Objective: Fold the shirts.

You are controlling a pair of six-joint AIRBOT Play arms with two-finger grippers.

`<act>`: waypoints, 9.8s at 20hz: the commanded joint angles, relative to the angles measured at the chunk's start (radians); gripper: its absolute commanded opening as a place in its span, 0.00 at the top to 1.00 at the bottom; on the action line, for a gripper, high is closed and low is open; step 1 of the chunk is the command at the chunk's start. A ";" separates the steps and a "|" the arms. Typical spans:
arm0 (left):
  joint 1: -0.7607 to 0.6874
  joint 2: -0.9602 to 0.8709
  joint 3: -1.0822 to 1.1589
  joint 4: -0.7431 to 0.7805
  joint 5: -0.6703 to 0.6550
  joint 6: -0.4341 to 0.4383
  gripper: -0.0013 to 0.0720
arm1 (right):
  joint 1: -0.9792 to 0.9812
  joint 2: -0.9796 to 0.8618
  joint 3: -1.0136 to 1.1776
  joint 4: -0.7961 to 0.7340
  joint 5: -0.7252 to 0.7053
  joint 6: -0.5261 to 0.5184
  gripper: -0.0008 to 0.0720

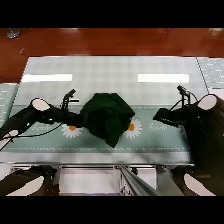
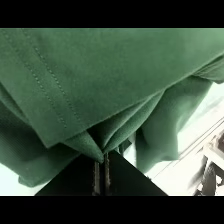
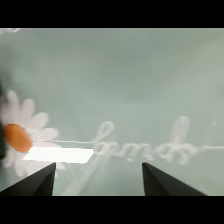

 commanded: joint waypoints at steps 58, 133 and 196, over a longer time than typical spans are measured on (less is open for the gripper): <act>0.170 0.162 0.414 -0.005 -0.040 0.028 0.94 | 0.094 -0.209 0.967 0.101 0.106 -0.159 0.96; 0.242 0.178 -0.112 0.017 -0.330 0.065 0.03 | -0.237 -0.723 1.110 0.087 0.539 -0.087 0.14; 0.207 0.397 1.469 0.317 -0.240 -0.099 0.94 | -0.030 0.294 1.407 0.014 0.483 -0.108 0.96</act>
